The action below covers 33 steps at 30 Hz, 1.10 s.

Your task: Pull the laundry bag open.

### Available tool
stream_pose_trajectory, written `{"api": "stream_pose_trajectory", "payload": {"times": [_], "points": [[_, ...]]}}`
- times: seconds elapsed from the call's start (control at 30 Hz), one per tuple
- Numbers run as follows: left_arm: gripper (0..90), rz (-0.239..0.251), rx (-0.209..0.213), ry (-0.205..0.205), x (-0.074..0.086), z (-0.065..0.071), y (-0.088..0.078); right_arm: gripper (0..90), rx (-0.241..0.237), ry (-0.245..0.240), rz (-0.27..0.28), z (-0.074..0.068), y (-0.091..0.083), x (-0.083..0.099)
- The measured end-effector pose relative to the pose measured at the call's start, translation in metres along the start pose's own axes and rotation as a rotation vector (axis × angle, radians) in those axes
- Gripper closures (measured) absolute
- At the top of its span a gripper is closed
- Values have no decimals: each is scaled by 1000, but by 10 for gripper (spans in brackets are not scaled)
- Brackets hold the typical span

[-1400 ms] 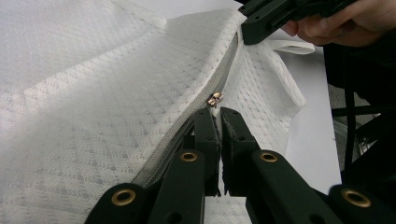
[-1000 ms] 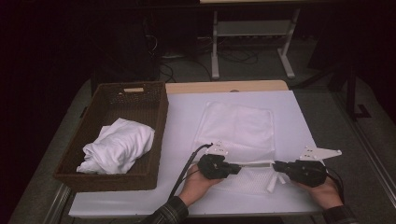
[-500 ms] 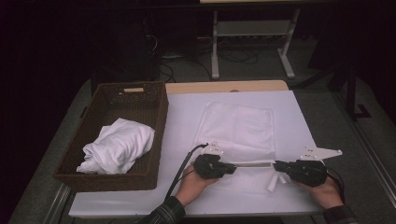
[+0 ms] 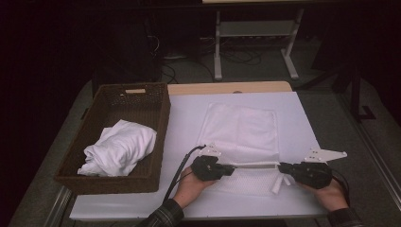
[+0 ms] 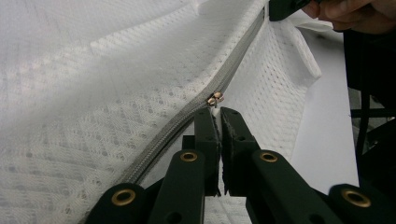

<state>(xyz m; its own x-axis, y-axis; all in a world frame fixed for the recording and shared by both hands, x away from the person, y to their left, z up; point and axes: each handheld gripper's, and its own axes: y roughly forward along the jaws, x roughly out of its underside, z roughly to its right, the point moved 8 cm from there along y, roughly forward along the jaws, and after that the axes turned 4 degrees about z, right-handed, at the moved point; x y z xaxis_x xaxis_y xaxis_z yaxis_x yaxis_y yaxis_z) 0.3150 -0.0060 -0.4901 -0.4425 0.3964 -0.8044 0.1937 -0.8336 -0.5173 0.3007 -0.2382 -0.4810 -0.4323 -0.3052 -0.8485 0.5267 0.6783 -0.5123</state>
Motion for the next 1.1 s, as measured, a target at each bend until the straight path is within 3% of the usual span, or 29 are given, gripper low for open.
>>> {"api": "stream_pose_trajectory", "payload": {"times": [0.37, 0.5, 0.67, 0.7, 0.8, 1.1], "points": [[862, -1, -30, -15, 4, -11, -11, 844, 25, 9, -6, 7, -2, 3], [862, -12, -36, -4, 6, -12, -13, 843, 21, 6, -12, 5, 1, 3], [862, -32, -64, 12, 9, -16, -15, 843, 28, 12, -20, 9, 2, 5], [862, -27, -89, -4, 11, -25, -20, 844, 29, 14, -22, 9, 2, 5], [862, -28, -104, -3, 11, -30, -22, 844, 31, 8, -25, 8, 3, 5], [862, -38, -118, 10, 11, -32, -21, 844, 28, 14, -32, 9, 4, 7]]}}
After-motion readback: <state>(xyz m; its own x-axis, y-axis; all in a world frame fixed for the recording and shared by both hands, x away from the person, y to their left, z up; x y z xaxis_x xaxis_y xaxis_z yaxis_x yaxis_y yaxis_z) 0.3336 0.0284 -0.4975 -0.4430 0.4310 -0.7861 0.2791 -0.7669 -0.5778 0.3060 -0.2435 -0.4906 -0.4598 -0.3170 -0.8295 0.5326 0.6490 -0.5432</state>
